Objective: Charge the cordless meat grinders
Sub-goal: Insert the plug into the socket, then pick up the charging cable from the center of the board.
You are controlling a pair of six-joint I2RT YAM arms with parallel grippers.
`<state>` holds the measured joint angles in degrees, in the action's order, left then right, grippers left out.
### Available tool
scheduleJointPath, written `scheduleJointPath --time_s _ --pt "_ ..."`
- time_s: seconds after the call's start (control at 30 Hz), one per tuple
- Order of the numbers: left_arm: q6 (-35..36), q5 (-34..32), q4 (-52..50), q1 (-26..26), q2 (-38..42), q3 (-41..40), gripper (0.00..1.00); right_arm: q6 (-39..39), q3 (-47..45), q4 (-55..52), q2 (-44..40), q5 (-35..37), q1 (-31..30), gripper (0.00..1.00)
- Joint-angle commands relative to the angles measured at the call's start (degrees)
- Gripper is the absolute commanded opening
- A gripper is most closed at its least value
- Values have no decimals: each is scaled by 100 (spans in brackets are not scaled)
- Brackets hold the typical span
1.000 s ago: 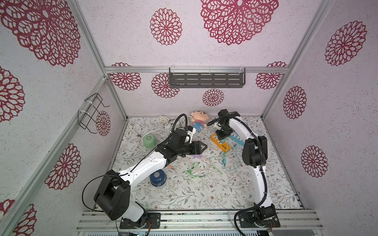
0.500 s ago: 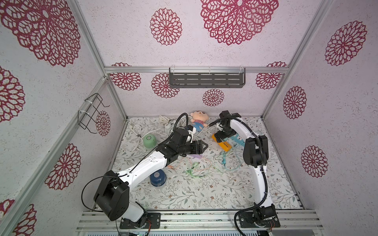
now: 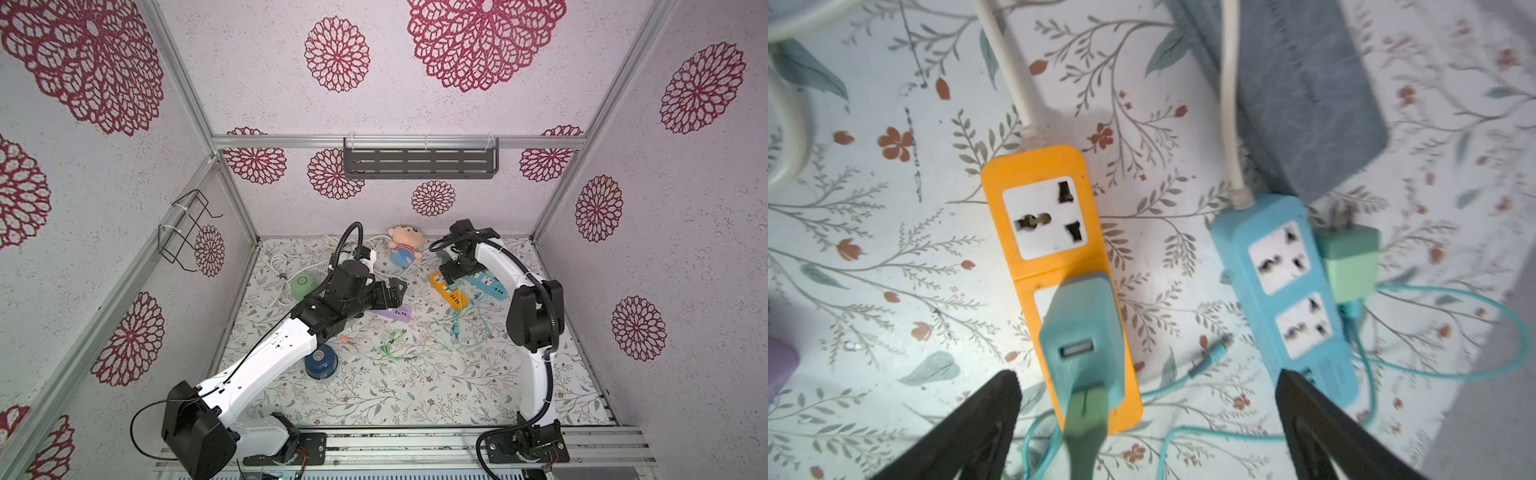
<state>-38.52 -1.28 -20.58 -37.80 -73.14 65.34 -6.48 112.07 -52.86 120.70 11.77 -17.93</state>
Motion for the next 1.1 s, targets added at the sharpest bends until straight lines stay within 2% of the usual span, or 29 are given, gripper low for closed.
scheduleJointPath --time_s 0.0,0.1,0.13,0.17,0.23,0.27,0.33,0.37,0.47,0.5,0.63,0.77,0.93,1.07 --pt "218 -933 -547 175 259 102 97 397 -353 592 -928 801 -50 99" --pt "275 -1035 -625 406 530 -29 97 659 -953 1178 -1538 939 -27 99" --pt "254 -941 -579 520 651 -117 97 790 -1176 1349 -1720 632 43 99" --pt "199 -766 -493 667 771 -228 97 967 -1352 1411 -1858 -12 173 99" --pt "-64 -472 -354 956 978 -465 98 1513 -1496 1203 -1927 -863 447 99" --pt "-187 -163 -275 1126 1053 -565 98 1656 -1663 1169 -1987 -1187 544 89" --pt "-212 216 -331 1282 1069 -594 88 1824 -2483 1622 -2452 -1171 564 71" --pt "-193 264 -473 1284 1026 -548 84 2001 -2994 1941 -2752 -1067 595 56" --pt "-293 565 -644 1251 839 -529 76 2533 -3967 2427 -3313 -1034 710 38" --pt "-347 637 -581 1196 780 -579 75 2649 -4196 2528 -3370 -1037 719 36" --pt "-411 466 -256 628 479 -717 74 3148 -4892 3121 -3265 -1109 717 31" --pt "-578 199 88 142 227 -766 74 3749 -5159 3699 -2977 -974 724 40" --pt "-744 187 438 -111 52 -898 73 4442 -5128 4099 -2584 -624 757 39" --pt "-754 247 468 -140 20 -963 73 5073 -5241 4478 -2332 -620 865 34"
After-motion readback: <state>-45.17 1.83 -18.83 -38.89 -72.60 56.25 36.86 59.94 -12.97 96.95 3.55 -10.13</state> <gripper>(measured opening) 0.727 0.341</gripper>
